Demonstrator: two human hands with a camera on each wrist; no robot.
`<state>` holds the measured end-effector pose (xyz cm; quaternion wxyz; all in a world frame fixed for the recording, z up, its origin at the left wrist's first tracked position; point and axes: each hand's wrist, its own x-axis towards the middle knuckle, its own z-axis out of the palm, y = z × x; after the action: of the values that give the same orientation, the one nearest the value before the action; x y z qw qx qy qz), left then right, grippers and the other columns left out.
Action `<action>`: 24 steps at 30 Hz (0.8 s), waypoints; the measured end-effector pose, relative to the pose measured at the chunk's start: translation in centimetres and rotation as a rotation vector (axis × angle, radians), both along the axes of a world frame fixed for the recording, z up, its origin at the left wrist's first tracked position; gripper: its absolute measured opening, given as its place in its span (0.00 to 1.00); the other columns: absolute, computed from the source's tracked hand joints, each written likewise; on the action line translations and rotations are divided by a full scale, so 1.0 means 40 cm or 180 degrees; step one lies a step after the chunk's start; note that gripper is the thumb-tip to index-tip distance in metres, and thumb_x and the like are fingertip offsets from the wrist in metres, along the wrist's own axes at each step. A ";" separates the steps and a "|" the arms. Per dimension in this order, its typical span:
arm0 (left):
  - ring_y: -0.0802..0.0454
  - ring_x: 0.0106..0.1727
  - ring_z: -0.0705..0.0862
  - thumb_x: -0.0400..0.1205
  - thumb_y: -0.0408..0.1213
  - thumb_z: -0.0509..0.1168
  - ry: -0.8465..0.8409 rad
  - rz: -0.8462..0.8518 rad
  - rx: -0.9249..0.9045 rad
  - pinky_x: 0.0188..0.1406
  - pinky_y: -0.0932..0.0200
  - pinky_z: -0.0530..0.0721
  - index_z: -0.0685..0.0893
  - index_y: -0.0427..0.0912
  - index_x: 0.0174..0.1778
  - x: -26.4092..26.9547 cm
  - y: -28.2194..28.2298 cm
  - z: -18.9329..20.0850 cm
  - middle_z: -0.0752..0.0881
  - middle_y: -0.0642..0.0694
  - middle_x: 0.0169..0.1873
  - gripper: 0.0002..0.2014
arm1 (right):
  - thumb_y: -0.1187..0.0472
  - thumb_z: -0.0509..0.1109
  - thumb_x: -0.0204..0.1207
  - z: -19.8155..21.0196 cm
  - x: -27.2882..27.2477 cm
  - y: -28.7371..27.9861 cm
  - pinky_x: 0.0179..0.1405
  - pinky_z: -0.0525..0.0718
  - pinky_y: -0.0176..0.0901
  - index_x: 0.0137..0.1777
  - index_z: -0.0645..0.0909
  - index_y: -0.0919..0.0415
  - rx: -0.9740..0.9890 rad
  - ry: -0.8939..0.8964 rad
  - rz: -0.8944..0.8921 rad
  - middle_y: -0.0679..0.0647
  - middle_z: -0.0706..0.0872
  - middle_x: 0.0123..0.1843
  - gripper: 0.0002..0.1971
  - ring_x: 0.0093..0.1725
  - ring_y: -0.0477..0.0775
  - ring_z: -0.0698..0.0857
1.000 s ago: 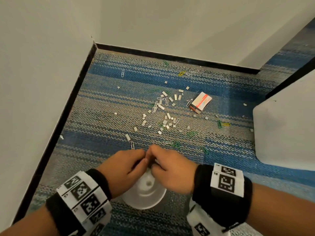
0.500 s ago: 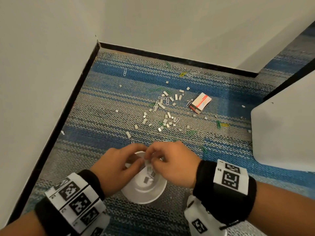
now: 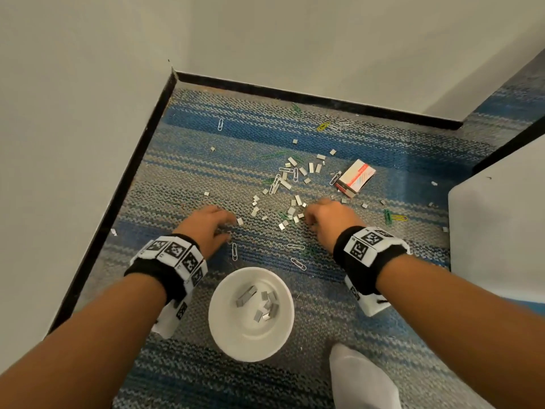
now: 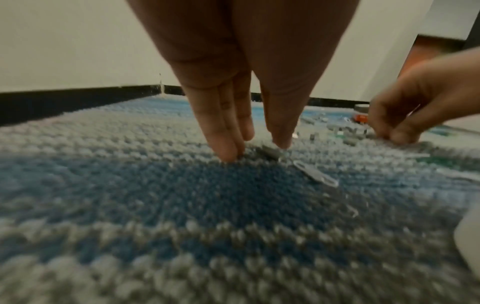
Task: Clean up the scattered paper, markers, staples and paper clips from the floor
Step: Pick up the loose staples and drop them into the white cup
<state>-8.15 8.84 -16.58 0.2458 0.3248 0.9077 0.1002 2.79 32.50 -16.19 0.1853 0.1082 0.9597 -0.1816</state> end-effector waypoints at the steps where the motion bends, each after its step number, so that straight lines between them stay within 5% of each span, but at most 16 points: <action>1: 0.41 0.58 0.80 0.75 0.35 0.70 -0.0024 0.0011 -0.0055 0.62 0.53 0.75 0.82 0.44 0.60 0.002 0.009 -0.013 0.81 0.40 0.55 0.17 | 0.73 0.62 0.74 0.000 0.001 0.002 0.46 0.77 0.43 0.51 0.81 0.58 -0.0103 0.0059 -0.0127 0.59 0.82 0.54 0.13 0.53 0.62 0.83; 7: 0.40 0.48 0.82 0.71 0.28 0.71 -0.0089 -0.0079 0.0078 0.53 0.54 0.77 0.86 0.36 0.41 -0.002 0.033 -0.014 0.83 0.39 0.43 0.05 | 0.74 0.58 0.71 0.019 -0.016 0.013 0.50 0.73 0.44 0.43 0.80 0.59 -0.0603 0.0363 -0.0736 0.59 0.78 0.51 0.13 0.53 0.60 0.78; 11: 0.43 0.37 0.78 0.68 0.20 0.64 -0.0013 0.0303 0.0469 0.45 0.53 0.77 0.84 0.36 0.40 -0.001 0.042 -0.011 0.79 0.42 0.35 0.10 | 0.63 0.63 0.74 -0.009 -0.022 -0.015 0.56 0.76 0.47 0.53 0.75 0.58 -0.0600 0.0137 -0.0477 0.59 0.77 0.57 0.08 0.56 0.60 0.78; 15: 0.47 0.39 0.73 0.73 0.20 0.57 0.0082 0.0896 0.0655 0.44 0.57 0.70 0.84 0.37 0.41 -0.018 0.076 -0.014 0.76 0.45 0.37 0.12 | 0.57 0.65 0.79 -0.038 -0.020 -0.011 0.59 0.78 0.49 0.60 0.76 0.58 -0.0320 0.0113 -0.0186 0.59 0.77 0.61 0.12 0.59 0.61 0.79; 18: 0.45 0.46 0.74 0.74 0.27 0.64 -0.0185 0.0589 0.0627 0.47 0.59 0.67 0.81 0.38 0.48 -0.010 0.088 -0.023 0.71 0.50 0.38 0.08 | 0.58 0.65 0.79 -0.022 -0.025 0.004 0.55 0.78 0.47 0.56 0.79 0.59 -0.0321 0.0088 -0.0022 0.58 0.81 0.56 0.09 0.56 0.59 0.81; 20: 0.49 0.47 0.73 0.73 0.40 0.72 -0.0317 0.0213 0.0268 0.49 0.59 0.68 0.79 0.43 0.53 -0.003 0.076 -0.030 0.71 0.50 0.43 0.15 | 0.59 0.67 0.77 -0.013 -0.027 0.011 0.50 0.82 0.46 0.50 0.79 0.57 -0.0513 0.0181 -0.0155 0.55 0.84 0.49 0.05 0.48 0.56 0.83; 24: 0.46 0.47 0.79 0.69 0.38 0.76 -0.0367 -0.0074 0.0261 0.52 0.55 0.75 0.83 0.40 0.50 -0.014 0.049 -0.038 0.77 0.46 0.42 0.15 | 0.67 0.67 0.73 -0.021 -0.021 0.017 0.33 0.81 0.43 0.40 0.74 0.52 -0.1836 0.0272 -0.1400 0.52 0.81 0.34 0.08 0.31 0.53 0.81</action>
<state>-8.72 10.81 -18.11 0.2854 0.3389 0.8833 0.1529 1.93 33.20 -17.01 0.1244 0.2475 0.8297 -0.4846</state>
